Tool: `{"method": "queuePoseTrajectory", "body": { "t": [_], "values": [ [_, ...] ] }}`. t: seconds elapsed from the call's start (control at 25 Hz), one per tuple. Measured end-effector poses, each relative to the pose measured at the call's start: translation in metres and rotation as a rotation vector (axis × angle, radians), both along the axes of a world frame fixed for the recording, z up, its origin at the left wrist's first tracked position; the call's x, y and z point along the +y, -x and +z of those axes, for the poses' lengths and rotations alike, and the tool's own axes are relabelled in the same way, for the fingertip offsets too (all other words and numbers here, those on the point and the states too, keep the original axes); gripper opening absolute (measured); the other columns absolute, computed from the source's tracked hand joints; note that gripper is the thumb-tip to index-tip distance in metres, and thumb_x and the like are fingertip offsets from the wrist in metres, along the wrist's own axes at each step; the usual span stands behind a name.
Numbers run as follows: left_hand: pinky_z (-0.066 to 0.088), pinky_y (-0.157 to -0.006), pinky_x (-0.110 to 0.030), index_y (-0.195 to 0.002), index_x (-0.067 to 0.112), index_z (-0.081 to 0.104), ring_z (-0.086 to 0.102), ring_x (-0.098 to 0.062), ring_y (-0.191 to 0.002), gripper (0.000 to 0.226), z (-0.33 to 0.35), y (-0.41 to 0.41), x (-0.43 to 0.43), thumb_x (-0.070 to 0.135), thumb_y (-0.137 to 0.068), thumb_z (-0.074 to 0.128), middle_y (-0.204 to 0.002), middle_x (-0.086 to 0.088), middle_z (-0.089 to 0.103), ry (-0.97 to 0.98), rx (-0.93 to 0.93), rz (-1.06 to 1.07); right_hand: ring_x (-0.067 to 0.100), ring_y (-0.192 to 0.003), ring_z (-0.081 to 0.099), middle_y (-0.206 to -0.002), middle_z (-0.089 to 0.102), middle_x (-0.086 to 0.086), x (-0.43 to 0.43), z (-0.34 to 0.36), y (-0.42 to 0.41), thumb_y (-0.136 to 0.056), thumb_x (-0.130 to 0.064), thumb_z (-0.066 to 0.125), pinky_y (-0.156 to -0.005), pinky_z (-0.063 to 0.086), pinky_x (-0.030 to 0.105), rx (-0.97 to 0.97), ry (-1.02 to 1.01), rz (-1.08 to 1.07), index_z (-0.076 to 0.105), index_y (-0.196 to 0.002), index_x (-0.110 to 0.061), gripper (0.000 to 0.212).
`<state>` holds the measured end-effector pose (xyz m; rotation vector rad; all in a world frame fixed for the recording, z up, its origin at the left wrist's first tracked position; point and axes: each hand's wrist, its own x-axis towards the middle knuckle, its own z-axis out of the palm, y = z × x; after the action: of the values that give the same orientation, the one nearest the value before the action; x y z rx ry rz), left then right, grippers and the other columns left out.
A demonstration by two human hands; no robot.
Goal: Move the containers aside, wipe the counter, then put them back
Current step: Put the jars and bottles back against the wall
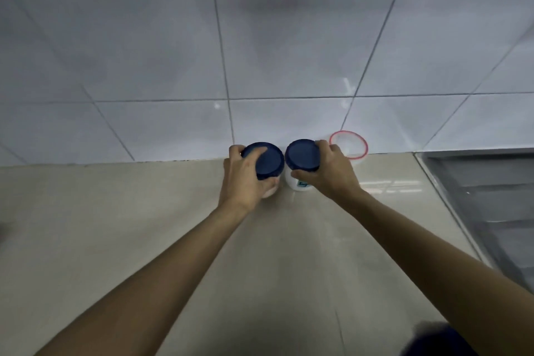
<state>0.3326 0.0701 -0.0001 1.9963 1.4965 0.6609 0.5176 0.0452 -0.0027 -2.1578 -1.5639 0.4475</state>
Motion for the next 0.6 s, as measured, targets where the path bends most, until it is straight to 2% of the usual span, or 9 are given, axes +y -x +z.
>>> {"method": "queuePoseTrajectory", "body": {
  "t": [0.08, 0.16, 0.24, 0.4, 0.52, 0.6],
  "values": [
    [0.027, -0.097, -0.018, -0.136, 0.025, 0.048, 0.037, -0.027, -0.126, 0.066, -0.005, -0.01, 0.012, 0.026, -0.077, 0.076, -0.139, -0.007, 0.031, 0.013, 0.004, 0.02, 0.03, -0.1, 0.053, -0.118, 0.049, 0.012, 0.006, 0.003, 0.001, -0.067, -0.054, 0.075, -0.08, 0.049, 0.039, -0.21, -0.032, 0.031, 0.05, -0.122, -0.011, 0.074],
    [0.03, -0.102, -0.021, -0.136, 0.023, 0.047, 0.04, -0.028, -0.125, 0.068, -0.01, -0.018, 0.023, 0.025, -0.075, 0.078, -0.137, -0.008, 0.032, 0.028, 0.001, 0.03, 0.029, -0.097, 0.051, -0.111, 0.051, 0.011, 0.01, 0.005, -0.004, -0.07, -0.061, 0.067, -0.082, 0.04, 0.039, -0.435, -0.043, 0.072, 0.057, -0.114, -0.009, 0.069],
    [0.033, -0.107, -0.025, -0.137, 0.022, 0.047, 0.044, -0.027, -0.124, 0.072, -0.016, -0.023, 0.034, 0.026, -0.073, 0.08, -0.135, -0.008, 0.033, 0.039, -0.015, 0.031, 0.028, -0.094, 0.05, -0.104, 0.052, 0.009, 0.014, 0.006, -0.008, -0.073, -0.063, 0.062, -0.083, 0.036, 0.038, -0.545, -0.013, 0.089, 0.059, -0.109, -0.009, 0.064],
    [0.035, -0.112, -0.031, -0.141, 0.024, 0.042, 0.04, -0.026, -0.129, 0.08, -0.02, -0.028, 0.042, 0.03, -0.071, 0.081, -0.139, -0.007, 0.029, 0.055, -0.058, 0.002, 0.026, -0.095, 0.049, -0.104, 0.052, 0.008, 0.02, 0.006, -0.011, -0.079, -0.061, 0.057, -0.085, 0.035, 0.037, -0.594, 0.001, 0.09, 0.056, -0.111, -0.008, 0.062],
    [0.028, -0.115, -0.032, -0.147, 0.024, 0.028, 0.027, -0.022, -0.139, 0.092, -0.019, -0.015, 0.021, 0.045, -0.071, 0.078, -0.149, -0.006, 0.02, 0.106, -0.132, 0.041, 0.031, -0.104, 0.051, -0.116, 0.053, 0.012, 0.012, 0.009, -0.002, -0.08, -0.054, 0.061, -0.088, 0.038, 0.04, -0.576, -0.077, 0.125, 0.047, -0.127, -0.009, 0.067],
    [0.026, -0.112, -0.027, -0.146, 0.02, 0.028, 0.024, -0.023, -0.142, 0.08, -0.019, 0.011, -0.003, 0.047, -0.081, 0.067, -0.152, -0.006, 0.017, 0.103, -0.124, 0.097, 0.035, -0.107, 0.053, -0.121, 0.054, 0.017, -0.005, 0.01, 0.013, -0.079, -0.041, 0.069, -0.088, 0.041, 0.043, -0.489, -0.196, 0.163, 0.047, -0.129, -0.007, 0.064]
  ]
}}
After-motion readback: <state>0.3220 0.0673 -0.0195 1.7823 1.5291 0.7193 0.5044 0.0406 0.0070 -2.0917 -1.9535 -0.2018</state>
